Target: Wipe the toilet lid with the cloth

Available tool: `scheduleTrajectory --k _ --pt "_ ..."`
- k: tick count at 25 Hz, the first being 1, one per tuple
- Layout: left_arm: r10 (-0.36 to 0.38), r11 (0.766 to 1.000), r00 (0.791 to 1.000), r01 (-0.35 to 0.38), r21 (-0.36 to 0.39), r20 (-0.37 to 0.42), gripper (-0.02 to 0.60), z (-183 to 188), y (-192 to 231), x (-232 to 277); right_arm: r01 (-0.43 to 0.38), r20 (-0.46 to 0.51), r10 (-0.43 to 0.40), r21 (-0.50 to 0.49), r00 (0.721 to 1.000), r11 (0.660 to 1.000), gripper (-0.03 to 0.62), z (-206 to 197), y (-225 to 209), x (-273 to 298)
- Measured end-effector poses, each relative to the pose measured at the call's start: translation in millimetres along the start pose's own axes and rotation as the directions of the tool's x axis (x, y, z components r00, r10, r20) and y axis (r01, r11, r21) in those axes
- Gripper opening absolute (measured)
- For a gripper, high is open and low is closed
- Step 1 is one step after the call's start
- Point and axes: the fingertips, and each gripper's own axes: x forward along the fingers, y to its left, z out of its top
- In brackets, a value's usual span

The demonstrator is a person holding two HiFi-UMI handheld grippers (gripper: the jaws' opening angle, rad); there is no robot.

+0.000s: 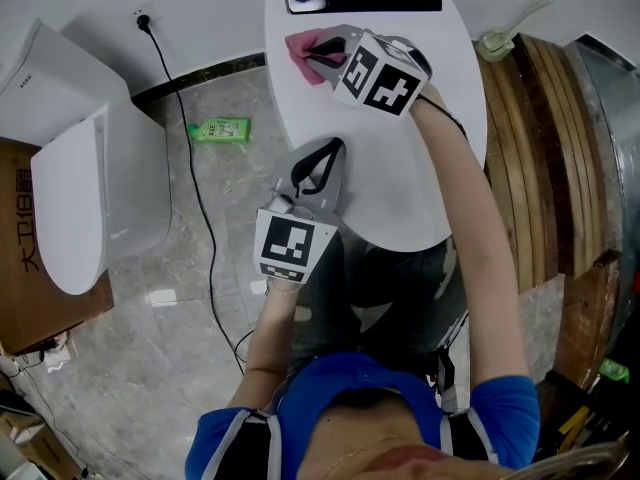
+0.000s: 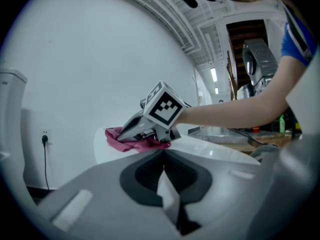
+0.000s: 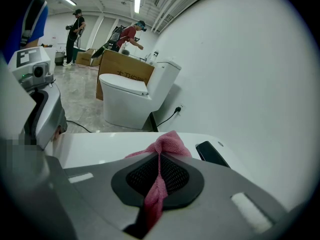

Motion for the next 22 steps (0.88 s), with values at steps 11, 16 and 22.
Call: scheduleTrajectory --k 11,16,22 --pt "-0.002 1.0 1.0 0.002 0.0 0.0 0.003 0.6 -1.2 0.4 -0.009 0.001 0.009 -0.006 1.0 1.0 0.009 4.3 2.6 2.3" --pt "0.0 1.0 1.0 0.0 0.0 0.002 0.003 0.7 -0.4 0.2 -0.013 0.004 0.013 -0.01 1.0 1.0 0.009 7.5 3.5 4.4" --pt "-0.001 1.0 1.0 0.001 -0.002 0.003 0.003 0.3 0.3 0.2 -0.022 0.006 0.022 -0.019 1.0 1.0 0.009 10.9 5.2 8.5"
